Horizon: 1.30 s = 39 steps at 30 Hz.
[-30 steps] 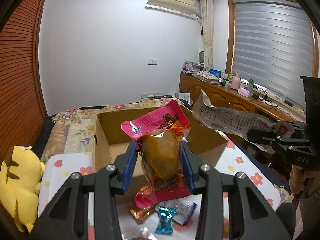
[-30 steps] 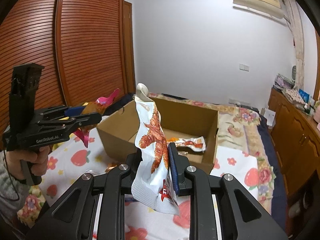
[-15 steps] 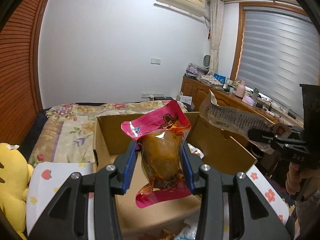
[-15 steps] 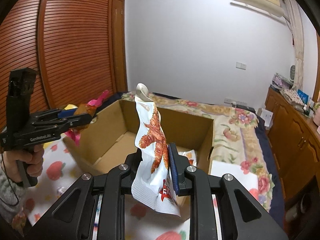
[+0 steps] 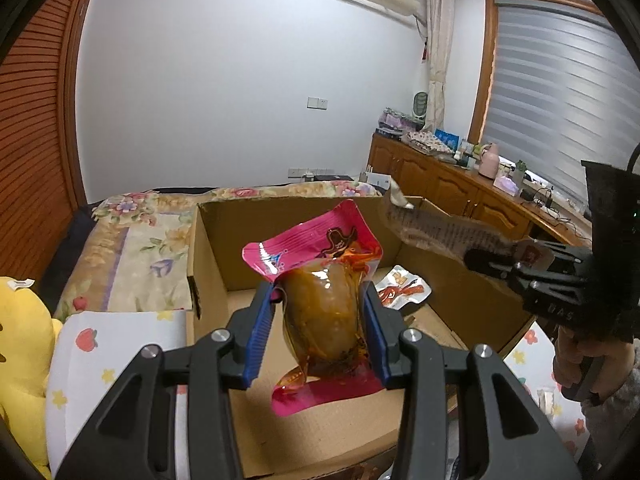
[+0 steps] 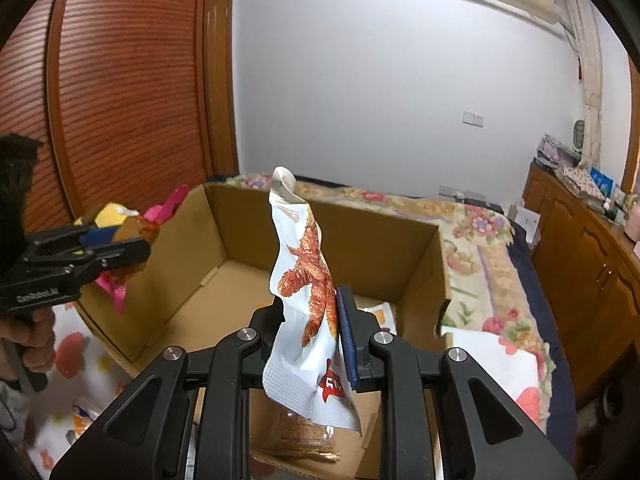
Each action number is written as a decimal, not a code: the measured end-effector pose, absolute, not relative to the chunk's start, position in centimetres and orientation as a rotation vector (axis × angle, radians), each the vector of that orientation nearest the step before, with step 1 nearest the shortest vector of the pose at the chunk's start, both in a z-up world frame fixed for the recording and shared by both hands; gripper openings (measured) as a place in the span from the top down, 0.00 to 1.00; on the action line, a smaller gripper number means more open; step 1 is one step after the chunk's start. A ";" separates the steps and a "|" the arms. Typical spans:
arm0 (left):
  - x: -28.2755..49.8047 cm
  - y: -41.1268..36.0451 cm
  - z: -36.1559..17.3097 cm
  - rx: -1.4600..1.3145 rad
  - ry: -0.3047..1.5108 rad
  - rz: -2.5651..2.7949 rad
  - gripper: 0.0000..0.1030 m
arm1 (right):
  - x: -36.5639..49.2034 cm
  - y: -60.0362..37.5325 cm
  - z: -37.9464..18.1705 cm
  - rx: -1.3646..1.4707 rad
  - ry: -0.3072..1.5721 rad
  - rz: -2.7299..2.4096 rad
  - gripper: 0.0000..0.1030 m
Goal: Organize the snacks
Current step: 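Carry the egg pack and chicken-feet pouch with both tools over the box, then open both tools to drop the egg pack and chicken-feet pouch into the box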
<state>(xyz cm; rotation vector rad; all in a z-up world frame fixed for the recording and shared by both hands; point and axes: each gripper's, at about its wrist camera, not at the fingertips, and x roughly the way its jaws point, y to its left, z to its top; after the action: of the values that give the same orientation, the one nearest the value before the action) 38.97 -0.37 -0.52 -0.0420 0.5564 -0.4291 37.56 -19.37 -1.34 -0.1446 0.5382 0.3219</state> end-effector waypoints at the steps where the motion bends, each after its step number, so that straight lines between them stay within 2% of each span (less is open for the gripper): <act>1: 39.0 -0.4 -0.6 -0.043 0.559 -0.428 0.59 | 37.6 -19.2 -1.6 -0.150 0.548 0.320 0.80; 7: 39.3 -0.7 -1.3 -0.022 0.593 -0.402 0.58 | 38.1 -18.8 -2.9 -0.171 0.595 0.311 0.80; 13: 39.0 -0.4 -1.9 -0.011 0.631 -0.388 0.47 | 38.8 -18.4 -3.8 -0.160 0.631 0.316 0.80; 15: 38.9 -0.5 -2.2 -0.005 0.633 -0.384 0.46 | 38.9 -18.2 -3.9 -0.160 0.637 0.321 0.83; 22: 38.3 -1.0 -2.1 -0.003 0.652 -0.392 0.43 | 38.2 -17.7 -4.1 -0.182 0.636 0.311 0.84; 28: 38.2 -0.9 -1.8 -0.004 0.673 -0.402 0.38 | 37.2 -18.1 -3.7 -0.154 0.644 0.315 0.76; 29: 38.1 -0.9 -1.8 -0.001 0.678 -0.401 0.37 | 36.8 -18.2 -3.6 -0.147 0.643 0.321 0.73; 30: 38.1 -1.0 -1.8 0.000 0.682 -0.404 0.37 | 36.6 -18.3 -3.5 -0.139 0.642 0.328 0.64; 32: 37.9 -1.1 -1.7 -0.003 0.687 -0.405 0.37 | 36.0 -18.4 -3.1 -0.121 0.638 0.333 0.57; 34: 37.7 -1.2 -1.7 0.000 0.694 -0.406 0.36 | 35.4 -18.7 -2.6 -0.106 0.631 0.340 0.57; 38: 37.1 -1.4 -1.4 0.003 0.682 -0.412 0.23 | 33.6 -19.3 -1.5 -0.084 0.615 0.347 0.57; 39: 37.0 -1.4 -1.2 0.007 0.674 -0.407 0.23 | 33.0 -19.5 -1.3 -0.078 0.612 0.348 0.57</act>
<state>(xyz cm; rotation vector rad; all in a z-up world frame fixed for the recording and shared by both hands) 36.97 -1.43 -1.22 0.0068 0.6735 -0.4072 33.02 -19.54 -1.28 -0.0778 0.6124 0.3477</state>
